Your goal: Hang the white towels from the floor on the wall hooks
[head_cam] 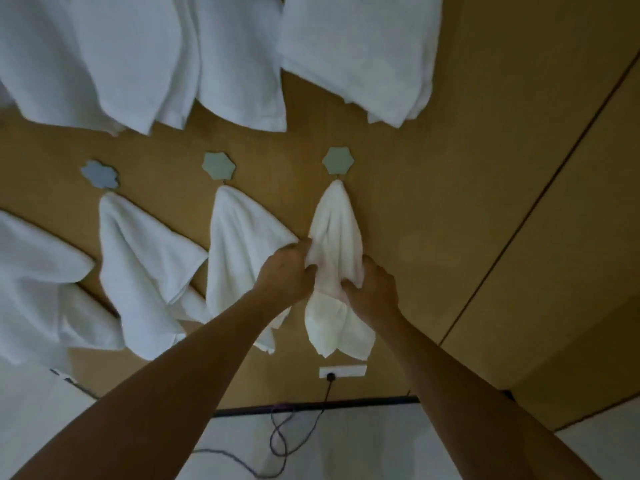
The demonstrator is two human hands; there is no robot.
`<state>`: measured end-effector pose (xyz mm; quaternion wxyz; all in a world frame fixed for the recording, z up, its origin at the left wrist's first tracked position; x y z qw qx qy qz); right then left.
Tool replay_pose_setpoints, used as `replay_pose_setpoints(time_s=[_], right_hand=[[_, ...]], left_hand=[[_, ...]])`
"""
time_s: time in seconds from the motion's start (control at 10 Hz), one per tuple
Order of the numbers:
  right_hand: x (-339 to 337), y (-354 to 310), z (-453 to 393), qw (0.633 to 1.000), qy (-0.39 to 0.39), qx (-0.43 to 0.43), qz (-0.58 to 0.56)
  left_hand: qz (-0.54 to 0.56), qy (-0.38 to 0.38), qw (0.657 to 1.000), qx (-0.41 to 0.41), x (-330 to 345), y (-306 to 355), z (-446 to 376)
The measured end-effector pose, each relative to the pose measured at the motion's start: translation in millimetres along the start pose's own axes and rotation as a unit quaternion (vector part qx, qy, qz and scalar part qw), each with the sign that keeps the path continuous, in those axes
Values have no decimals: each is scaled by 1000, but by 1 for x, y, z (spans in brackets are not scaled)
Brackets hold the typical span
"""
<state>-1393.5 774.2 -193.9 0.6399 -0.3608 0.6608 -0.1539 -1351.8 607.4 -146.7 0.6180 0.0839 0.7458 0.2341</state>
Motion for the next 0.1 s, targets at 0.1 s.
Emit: replay_pose_setpoints(time_s=[0.1], right_hand=[[-26,-28,33,998,18,19,50]], left_hand=[[5,40,999,33,-35,0,31]])
Point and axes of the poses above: each hand's wrist, its own z-axis away from the middle knuckle, its own x-axis out of the palm, y = z × x, the point moved 3 cm from there along -z, towards the middle knuckle, and after that the axes turned 6 degrees about -x, right-handed, at the moved point
